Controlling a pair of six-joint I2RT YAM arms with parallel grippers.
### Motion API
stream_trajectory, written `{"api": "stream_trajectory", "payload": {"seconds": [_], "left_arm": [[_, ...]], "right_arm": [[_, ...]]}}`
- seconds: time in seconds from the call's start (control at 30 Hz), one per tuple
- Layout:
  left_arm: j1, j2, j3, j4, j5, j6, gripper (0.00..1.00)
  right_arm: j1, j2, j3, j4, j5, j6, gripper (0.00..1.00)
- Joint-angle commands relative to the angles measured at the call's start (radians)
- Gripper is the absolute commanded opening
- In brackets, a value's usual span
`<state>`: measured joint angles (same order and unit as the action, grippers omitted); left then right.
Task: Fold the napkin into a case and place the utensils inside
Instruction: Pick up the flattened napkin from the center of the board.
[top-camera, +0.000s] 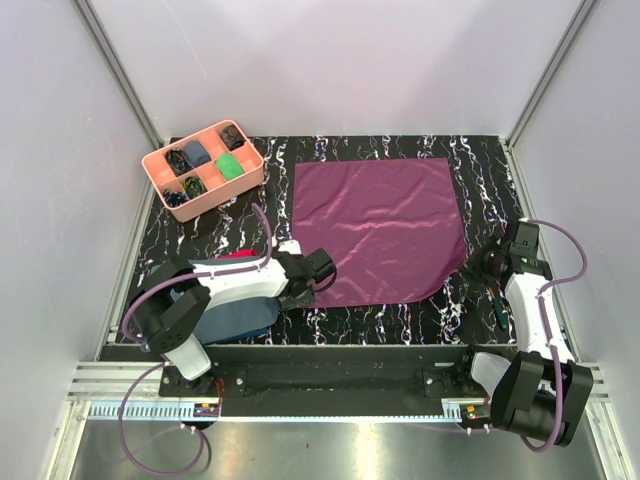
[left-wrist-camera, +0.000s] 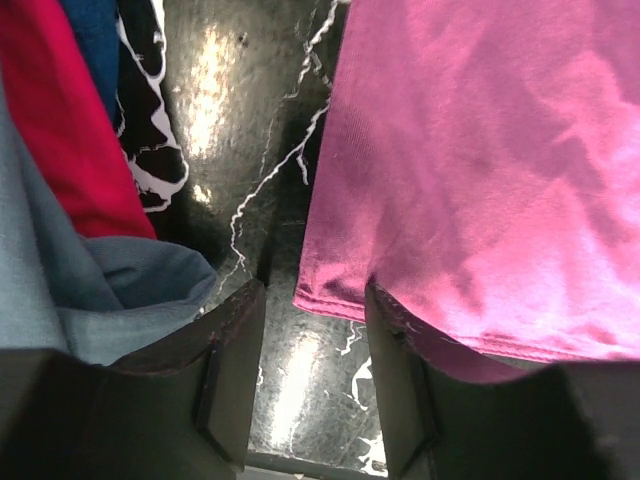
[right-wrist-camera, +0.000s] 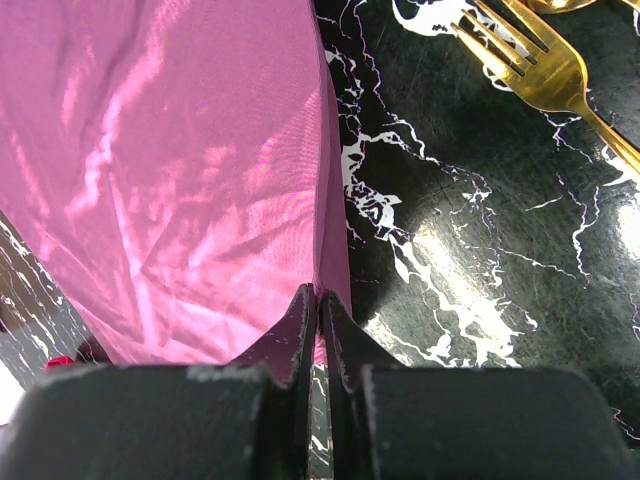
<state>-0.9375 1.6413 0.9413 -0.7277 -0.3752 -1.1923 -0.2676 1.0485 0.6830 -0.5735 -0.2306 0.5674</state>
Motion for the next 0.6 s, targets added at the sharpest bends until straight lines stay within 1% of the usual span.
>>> {"api": "stream_trajectory", "payload": {"seconds": [0.0,0.13,0.17,0.23,0.27,0.33,0.4,0.47,0.5,0.57], "left_arm": [[0.002,-0.015,-0.059,0.082,-0.024,-0.013,0.44],[0.005,-0.002,-0.084,0.151,0.018,-0.012,0.37],[0.008,0.006,-0.093,0.166,0.025,-0.012,0.32],[0.009,0.014,-0.114,0.2,0.036,-0.016,0.26],[0.012,0.018,-0.121,0.208,0.036,-0.016,0.21],[0.016,0.012,-0.13,0.218,0.03,-0.007,0.17],[0.016,-0.015,-0.122,0.212,-0.005,0.043,0.08],[0.016,-0.067,-0.113,0.209,-0.03,0.083,0.06],[0.016,-0.089,-0.104,0.208,-0.053,0.13,0.0],[0.016,-0.161,-0.084,0.212,-0.073,0.189,0.0]], "right_arm": [[-0.002,0.002,0.009,0.007,-0.021,-0.02,0.05],[-0.002,0.005,0.009,0.009,-0.018,-0.02,0.05],[-0.002,0.002,0.006,0.008,-0.018,-0.018,0.05],[-0.002,-0.004,0.006,0.008,-0.018,-0.017,0.05],[-0.002,-0.005,0.004,0.006,-0.018,-0.015,0.05],[-0.002,-0.011,0.006,0.004,-0.018,-0.015,0.05],[-0.002,-0.013,0.009,0.001,-0.013,-0.017,0.05],[-0.002,-0.013,0.019,0.0,-0.006,-0.023,0.04],[-0.002,-0.013,0.026,0.0,-0.007,-0.027,0.04],[-0.002,-0.021,0.053,-0.003,-0.029,-0.038,0.04]]}}
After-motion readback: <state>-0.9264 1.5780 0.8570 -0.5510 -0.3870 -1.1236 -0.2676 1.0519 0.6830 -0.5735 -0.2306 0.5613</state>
